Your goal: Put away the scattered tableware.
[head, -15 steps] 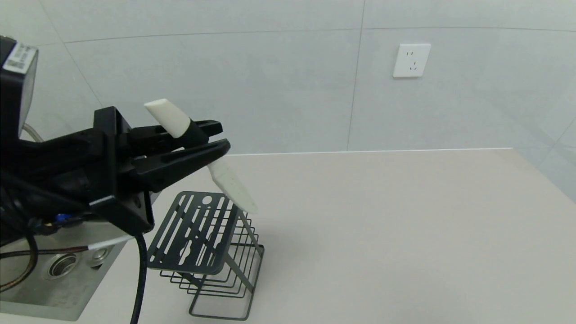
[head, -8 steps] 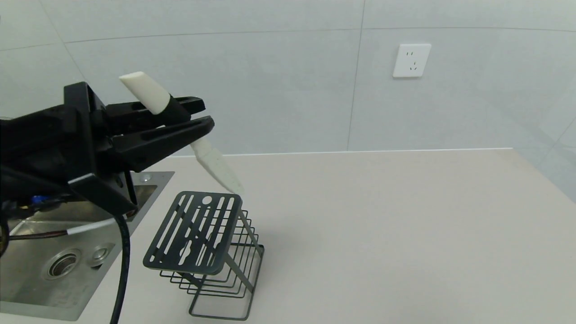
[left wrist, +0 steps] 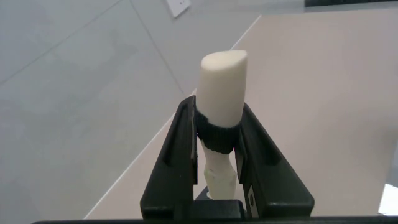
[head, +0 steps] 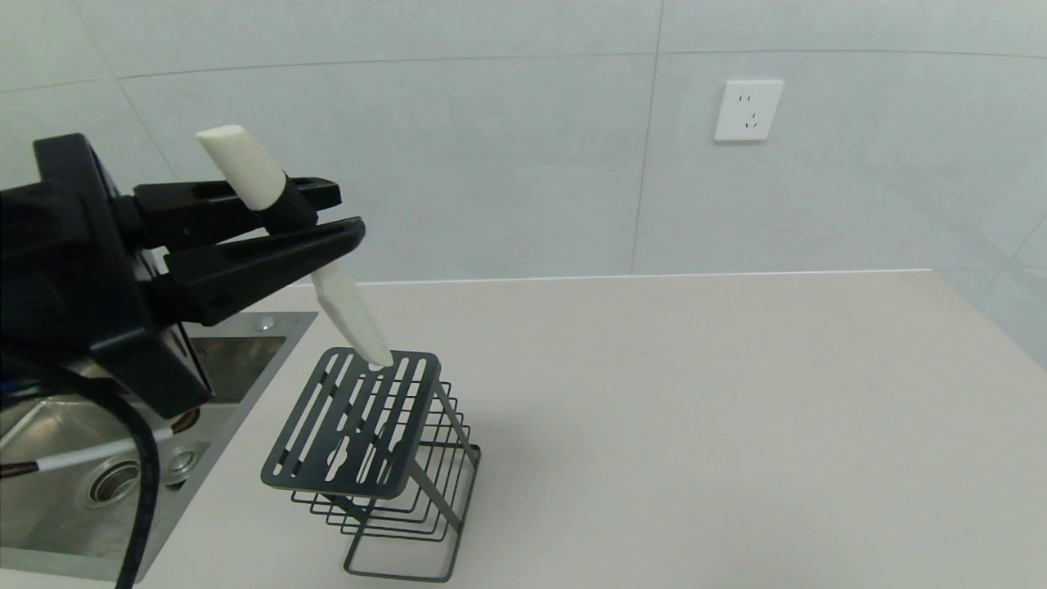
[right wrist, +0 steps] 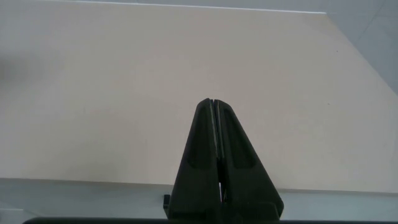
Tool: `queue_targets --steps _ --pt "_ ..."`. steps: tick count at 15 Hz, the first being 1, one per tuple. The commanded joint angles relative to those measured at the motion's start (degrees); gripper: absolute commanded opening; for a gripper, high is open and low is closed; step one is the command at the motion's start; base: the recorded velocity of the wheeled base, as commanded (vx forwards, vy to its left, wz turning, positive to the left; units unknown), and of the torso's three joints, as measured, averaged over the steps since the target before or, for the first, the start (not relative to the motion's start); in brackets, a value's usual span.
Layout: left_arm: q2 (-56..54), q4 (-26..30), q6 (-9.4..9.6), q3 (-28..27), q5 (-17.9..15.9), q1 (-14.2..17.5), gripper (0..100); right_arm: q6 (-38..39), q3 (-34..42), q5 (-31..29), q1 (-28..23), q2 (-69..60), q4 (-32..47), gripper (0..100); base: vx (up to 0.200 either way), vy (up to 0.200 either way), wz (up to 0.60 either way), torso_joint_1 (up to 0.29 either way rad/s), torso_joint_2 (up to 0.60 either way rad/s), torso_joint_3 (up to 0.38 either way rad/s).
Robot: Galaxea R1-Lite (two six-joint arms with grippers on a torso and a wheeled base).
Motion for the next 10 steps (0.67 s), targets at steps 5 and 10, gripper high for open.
queue_targets --steps 5,10 --pt "4.2 -0.4 -0.30 3.1 -3.5 2.1 0 0.3 0.0 0.0 0.0 0.1 0.0 0 0.000 0.000 0.00 0.000 0.00 0.000" --pt "5.8 -3.7 0.06 3.2 -8.3 7.4 0 0.4 0.0 0.0 0.0 0.1 0.0 0 0.000 0.000 0.00 0.000 0.00 0.000"
